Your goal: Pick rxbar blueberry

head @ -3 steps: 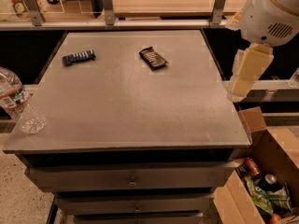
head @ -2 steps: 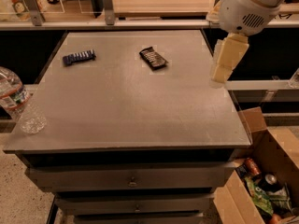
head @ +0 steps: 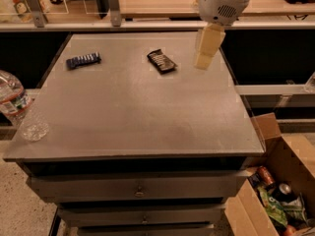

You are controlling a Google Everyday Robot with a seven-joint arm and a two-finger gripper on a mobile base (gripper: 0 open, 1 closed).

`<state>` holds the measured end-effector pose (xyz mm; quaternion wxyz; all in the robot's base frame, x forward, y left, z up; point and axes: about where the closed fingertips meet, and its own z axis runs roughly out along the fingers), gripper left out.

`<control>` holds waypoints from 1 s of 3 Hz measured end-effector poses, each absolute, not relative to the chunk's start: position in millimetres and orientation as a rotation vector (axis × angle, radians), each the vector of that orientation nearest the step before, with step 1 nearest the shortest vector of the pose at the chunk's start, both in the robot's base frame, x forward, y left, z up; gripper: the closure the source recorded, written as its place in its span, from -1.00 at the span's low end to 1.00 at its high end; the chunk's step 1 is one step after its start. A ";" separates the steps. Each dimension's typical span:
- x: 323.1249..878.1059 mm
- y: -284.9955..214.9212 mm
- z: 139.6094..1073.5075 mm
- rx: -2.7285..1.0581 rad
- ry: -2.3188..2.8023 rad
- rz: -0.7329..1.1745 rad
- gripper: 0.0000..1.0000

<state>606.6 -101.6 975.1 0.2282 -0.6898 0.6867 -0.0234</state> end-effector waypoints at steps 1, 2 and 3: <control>633.6 -80.9 969.3 -1.917 1.855 -0.058 -1.00; 657.2 -62.0 962.1 -1.929 1.822 -0.030 -1.00; 671.7 -43.8 956.4 -1.901 1.773 0.005 -1.00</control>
Offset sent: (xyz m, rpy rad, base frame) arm 0.0790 0.0592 -0.0170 0.0517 -0.0090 0.0859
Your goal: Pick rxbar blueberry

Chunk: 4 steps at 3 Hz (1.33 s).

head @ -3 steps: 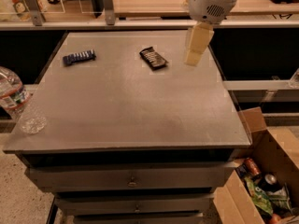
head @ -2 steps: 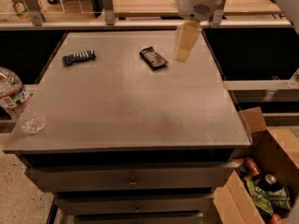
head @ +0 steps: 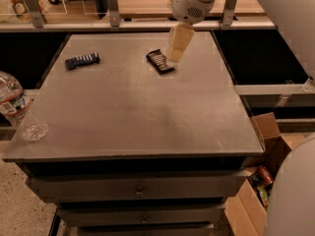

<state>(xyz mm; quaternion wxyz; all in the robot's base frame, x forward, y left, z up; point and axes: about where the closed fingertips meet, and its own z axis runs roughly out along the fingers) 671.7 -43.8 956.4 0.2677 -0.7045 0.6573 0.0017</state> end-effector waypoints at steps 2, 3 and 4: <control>708.7 9.5 942.5 -1.856 1.692 0.035 -1.00; 728.1 29.2 930.6 -1.863 1.691 0.049 -1.00; 758.3 45.7 908.6 -1.868 1.730 0.044 -1.00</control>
Offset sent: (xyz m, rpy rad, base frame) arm 0.0576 0.0867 -0.0177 0.1029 -0.0678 0.0526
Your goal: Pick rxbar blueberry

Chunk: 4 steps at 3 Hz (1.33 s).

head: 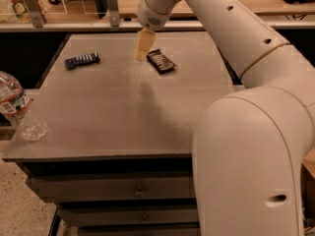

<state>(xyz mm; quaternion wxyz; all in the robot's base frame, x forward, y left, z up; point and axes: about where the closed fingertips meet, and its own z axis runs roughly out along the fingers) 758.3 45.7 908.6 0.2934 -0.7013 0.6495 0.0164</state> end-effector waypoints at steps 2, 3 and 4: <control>811.8 75.3 870.3 -1.830 1.809 0.021 -1.00; 811.8 75.4 870.1 -1.830 1.809 0.021 -1.00; 812.2 82.1 870.7 -1.798 1.768 0.058 -1.00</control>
Offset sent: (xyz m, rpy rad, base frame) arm 0.0939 0.0387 -0.0428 -0.0226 0.0155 -0.1281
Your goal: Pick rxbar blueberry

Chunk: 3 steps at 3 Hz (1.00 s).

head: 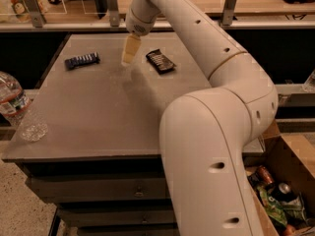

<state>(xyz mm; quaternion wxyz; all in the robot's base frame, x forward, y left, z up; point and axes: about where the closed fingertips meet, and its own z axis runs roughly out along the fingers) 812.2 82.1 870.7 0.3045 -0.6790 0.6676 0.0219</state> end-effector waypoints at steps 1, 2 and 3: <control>811.0 95.2 877.4 -1.718 1.684 0.110 -1.00; 802.8 115.1 881.2 -1.667 1.628 0.160 -1.00; 792.5 136.0 883.5 -1.648 1.588 0.216 -1.00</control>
Offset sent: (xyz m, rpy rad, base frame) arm -0.0284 0.0547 0.0193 0.2829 -0.1092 0.0411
